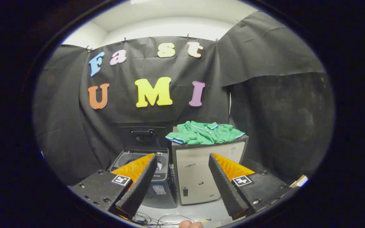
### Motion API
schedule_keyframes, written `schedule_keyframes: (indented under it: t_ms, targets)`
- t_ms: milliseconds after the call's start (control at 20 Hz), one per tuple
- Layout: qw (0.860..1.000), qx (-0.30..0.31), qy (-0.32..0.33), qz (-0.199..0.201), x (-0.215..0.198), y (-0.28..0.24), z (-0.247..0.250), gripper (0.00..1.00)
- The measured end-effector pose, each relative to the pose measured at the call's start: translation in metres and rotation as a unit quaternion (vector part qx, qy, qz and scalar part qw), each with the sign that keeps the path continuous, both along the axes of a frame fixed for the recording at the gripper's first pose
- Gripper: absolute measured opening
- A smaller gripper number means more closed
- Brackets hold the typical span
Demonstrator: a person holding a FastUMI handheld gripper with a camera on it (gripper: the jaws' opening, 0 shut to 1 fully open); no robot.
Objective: Put the clothes into the washing machine and then close the washing machine lid.
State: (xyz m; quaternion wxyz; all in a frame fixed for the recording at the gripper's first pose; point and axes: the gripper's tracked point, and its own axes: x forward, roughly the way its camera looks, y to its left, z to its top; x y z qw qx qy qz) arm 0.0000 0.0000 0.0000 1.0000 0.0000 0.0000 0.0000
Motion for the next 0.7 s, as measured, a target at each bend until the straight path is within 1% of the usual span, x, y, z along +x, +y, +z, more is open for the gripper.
schedule_keyframes:
  t_ms: [700]
  targets:
    - [1.0,-0.002,-0.003,0.002,-0.014,-0.003,-0.001,1.0]
